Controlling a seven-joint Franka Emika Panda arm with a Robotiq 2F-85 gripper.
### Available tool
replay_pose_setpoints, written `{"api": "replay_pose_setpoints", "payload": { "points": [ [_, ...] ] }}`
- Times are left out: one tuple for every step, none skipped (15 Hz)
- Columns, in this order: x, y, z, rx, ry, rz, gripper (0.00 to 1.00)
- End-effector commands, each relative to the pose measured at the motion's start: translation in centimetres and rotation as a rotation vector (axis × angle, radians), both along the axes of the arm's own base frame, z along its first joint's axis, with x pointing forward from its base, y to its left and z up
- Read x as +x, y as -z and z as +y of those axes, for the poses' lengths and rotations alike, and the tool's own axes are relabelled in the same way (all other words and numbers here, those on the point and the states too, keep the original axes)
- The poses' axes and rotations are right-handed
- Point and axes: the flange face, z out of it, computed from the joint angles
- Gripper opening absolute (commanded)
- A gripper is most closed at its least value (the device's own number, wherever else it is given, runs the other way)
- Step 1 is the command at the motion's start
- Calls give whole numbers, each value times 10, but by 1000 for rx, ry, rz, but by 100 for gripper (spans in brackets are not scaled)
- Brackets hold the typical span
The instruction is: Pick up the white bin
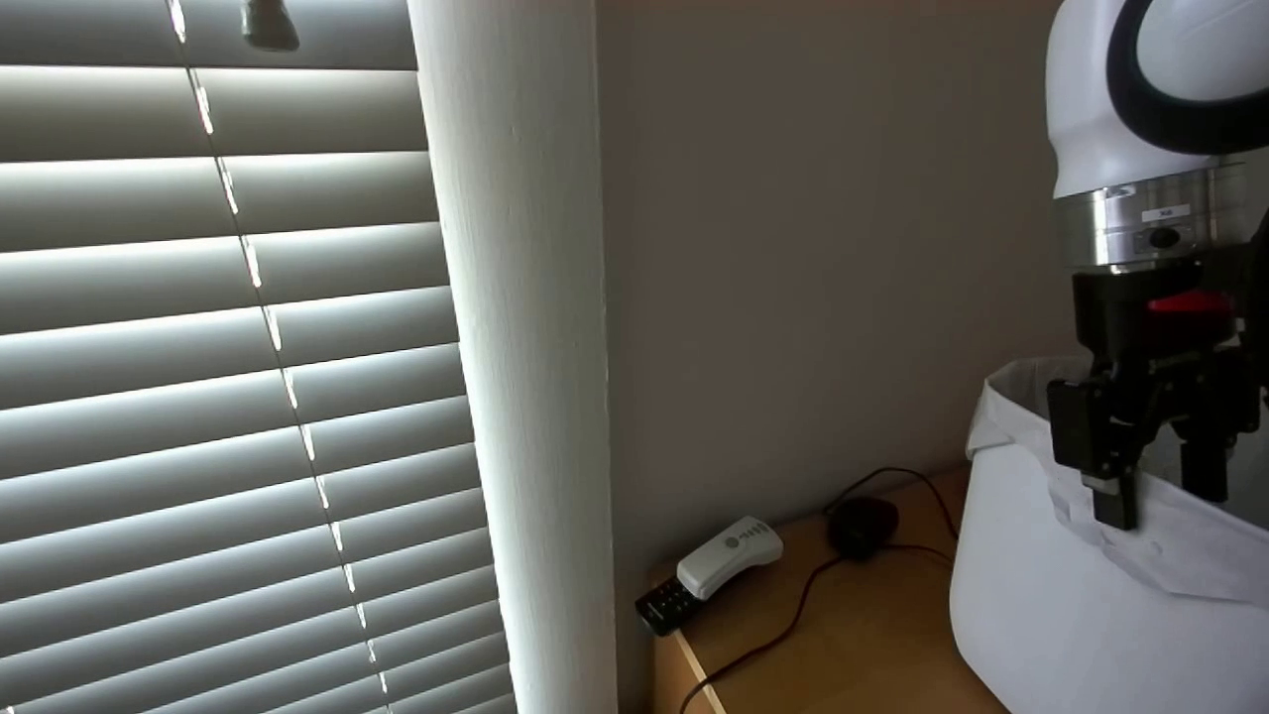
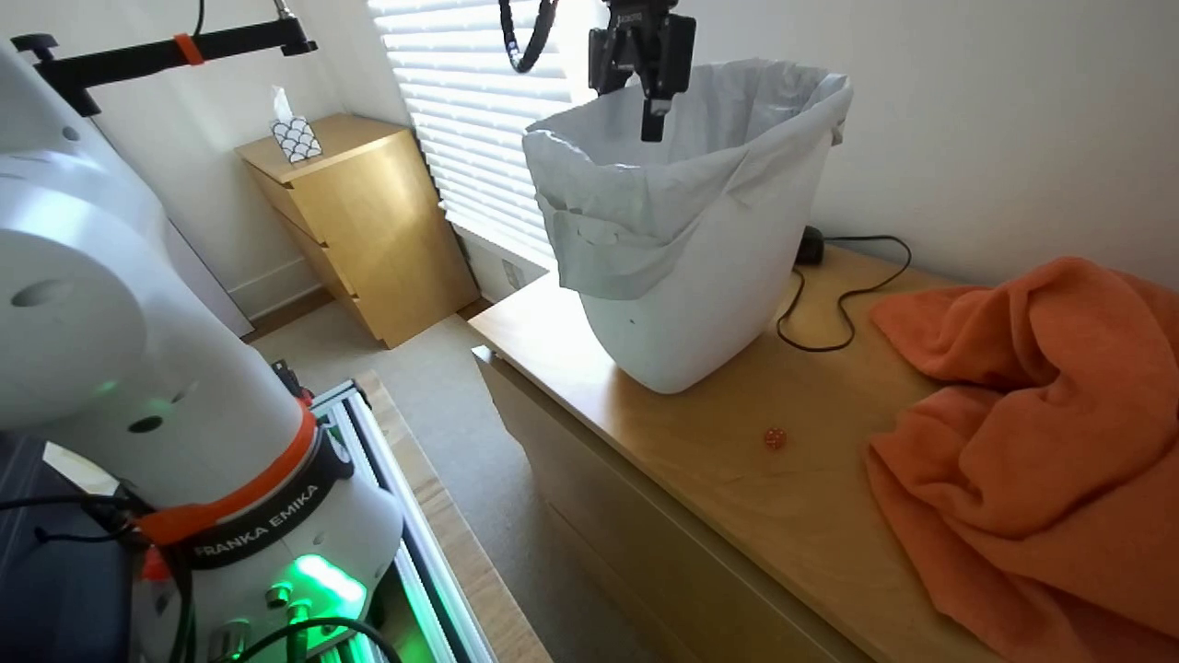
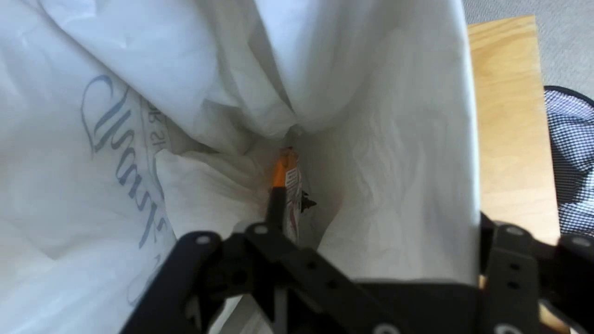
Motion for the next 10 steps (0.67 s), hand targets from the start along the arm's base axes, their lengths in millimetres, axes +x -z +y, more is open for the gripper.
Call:
{"api": "replay_pose_setpoints", "payload": {
  "points": [
    [-12, -25, -8, 14, -35, -84, 100],
    [-13, -33, -10, 21, -45, -112, 100],
    [-16, -44, -13, 22, -48, -141, 100],
    [-19, -53, -16, 29, -57, -169, 100],
    [-24, -65, -18, 28, -64, -193, 100],
    [-30, -77, -23, 23, -78, -217, 100],
    [-37, -91, -28, 29, -92, -243, 99],
    [-44, -103, -32, 39, -101, -271, 100],
    [-51, -115, -37, 48, -105, -300, 100],
    [-60, -127, -43, 58, -107, -333, 100]
  ]
}}
